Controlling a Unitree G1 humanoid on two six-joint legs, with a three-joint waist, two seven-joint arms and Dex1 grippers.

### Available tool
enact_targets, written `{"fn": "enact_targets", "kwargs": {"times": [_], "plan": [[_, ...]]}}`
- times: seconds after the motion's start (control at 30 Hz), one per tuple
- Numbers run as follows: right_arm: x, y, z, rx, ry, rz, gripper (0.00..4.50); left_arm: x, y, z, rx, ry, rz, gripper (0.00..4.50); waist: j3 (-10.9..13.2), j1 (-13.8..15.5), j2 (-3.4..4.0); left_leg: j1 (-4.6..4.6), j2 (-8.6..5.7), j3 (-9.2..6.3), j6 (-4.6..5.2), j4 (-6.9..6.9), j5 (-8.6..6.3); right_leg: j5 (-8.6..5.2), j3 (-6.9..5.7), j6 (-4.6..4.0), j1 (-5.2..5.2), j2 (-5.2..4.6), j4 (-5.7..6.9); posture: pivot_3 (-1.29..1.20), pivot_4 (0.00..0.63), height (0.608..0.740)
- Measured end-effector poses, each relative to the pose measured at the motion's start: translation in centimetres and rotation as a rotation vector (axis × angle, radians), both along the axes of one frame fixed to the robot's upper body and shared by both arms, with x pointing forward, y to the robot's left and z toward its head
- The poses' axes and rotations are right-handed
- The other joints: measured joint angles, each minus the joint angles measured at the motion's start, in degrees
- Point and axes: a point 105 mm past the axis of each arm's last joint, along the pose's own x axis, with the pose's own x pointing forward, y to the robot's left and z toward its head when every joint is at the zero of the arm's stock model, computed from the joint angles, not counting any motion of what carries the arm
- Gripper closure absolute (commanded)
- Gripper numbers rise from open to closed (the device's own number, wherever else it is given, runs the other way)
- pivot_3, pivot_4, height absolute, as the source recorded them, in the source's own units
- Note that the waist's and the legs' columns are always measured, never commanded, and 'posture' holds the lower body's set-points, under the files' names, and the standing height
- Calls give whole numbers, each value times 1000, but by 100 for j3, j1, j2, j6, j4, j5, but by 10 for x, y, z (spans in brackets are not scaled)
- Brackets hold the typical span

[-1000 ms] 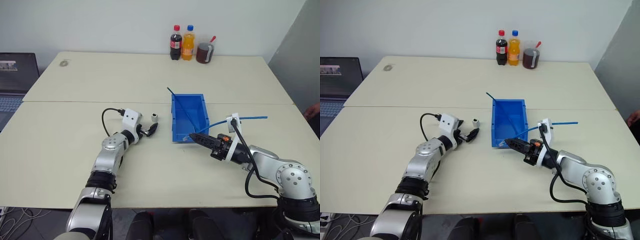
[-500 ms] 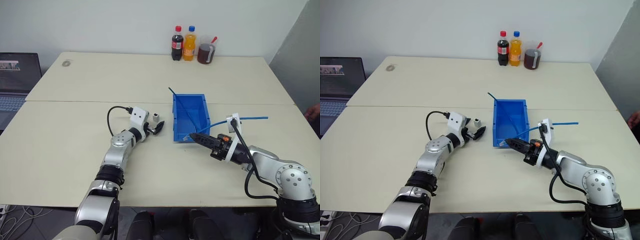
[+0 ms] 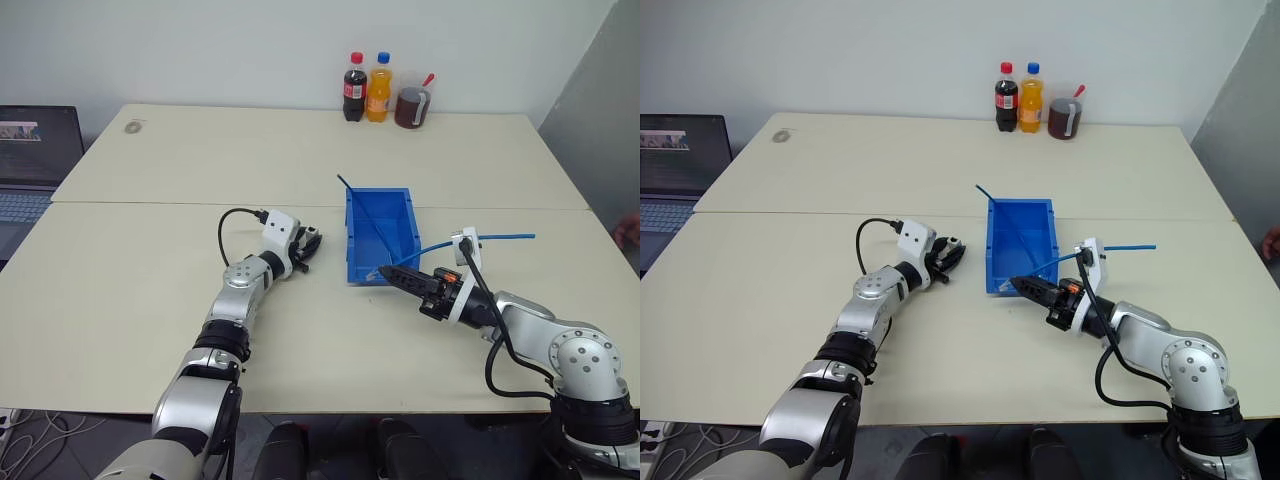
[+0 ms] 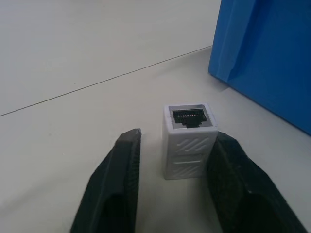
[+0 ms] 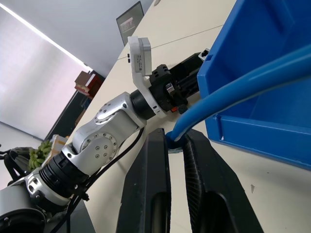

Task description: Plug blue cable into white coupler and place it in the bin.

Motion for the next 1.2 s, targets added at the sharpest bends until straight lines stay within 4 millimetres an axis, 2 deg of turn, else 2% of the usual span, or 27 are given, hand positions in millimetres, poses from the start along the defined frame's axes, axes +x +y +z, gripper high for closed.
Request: {"fn": "enact_targets", "kwargs": {"times": [0.1, 0.37, 0.43, 0.57, 0.67, 0.73, 0.83, 0.97, 1.03, 1.2], "plan": [[0, 0, 0, 1, -1, -2, 4386, 0, 0, 0, 0, -1, -2, 3705, 0, 0, 0, 0, 0, 0, 0, 0, 0, 0, 0, 0, 0, 0, 0, 0, 150, 740], [1, -3, 0, 2, -1, -11, 4386, -1, 1, 0, 2, 3, -10, 3704, 0, -4, 0, 0, 0, 1, 0, 0, 0, 1, 1, -1, 0, 0, 0, 0, 150, 740], [0, -2, 1, -1, -4, -8, 4386, -7, 7, 1, 20, 9, -42, 3704, 0, -17, 0, -1, 0, 1, 0, -2, 0, 4, 2, -7, 0, 0, -1, 0, 150, 740], [1, -12, 4, -53, -25, -21, 4386, -42, 28, 0, 70, 67, -217, 3704, -1, -122, 2, 7, 8, -11, 0, -7, 0, 6, 11, -13, -4, 0, 4, 0, 150, 740], [-5, -12, 11, -196, -121, 75, 4386, -88, 51, -3, 170, 143, -426, 3704, 2, -187, 7, 13, 13, -12, 0, -16, 0, 5, 19, -19, -10, 4, 4, 0, 150, 740], [-8, -14, 13, -283, -174, 129, 4386, -109, 64, -4, 226, 189, -514, 3704, 1, -164, 10, 14, 14, -20, 0, -15, 0, -2, 9, -17, -7, 2, 3, 0, 150, 740], [-14, -3, 9, -341, -224, 240, 4386, -122, 54, -7, 243, 194, -625, 3704, 1, -48, 13, 8, 10, -15, 2, -3, 1, -14, 1, -7, 0, -4, 2, 0, 150, 740], [-18, 15, 11, -420, -346, 382, 4386, -133, 17, -18, 219, 145, -780, 3704, 0, 12, 10, 4, 2, 1, 5, 6, 3, -7, -2, -4, 0, -7, -2, 0, 150, 740], [-17, 22, 11, -447, -387, 427, 4386, -133, -1, -18, 215, 111, -833, 3704, 0, 9, 9, -2, 0, 3, 5, 6, 3, 1, 0, -12, -4, -7, -4, 0, 150, 740], [-11, 29, 7, -495, -449, 482, 4386, -126, -22, -19, 229, 46, -895, 3704, 0, -3, 10, 0, 1, -2, 5, 4, 3, 7, -4, -23, -5, -3, 0, 0, 150, 740]]}}
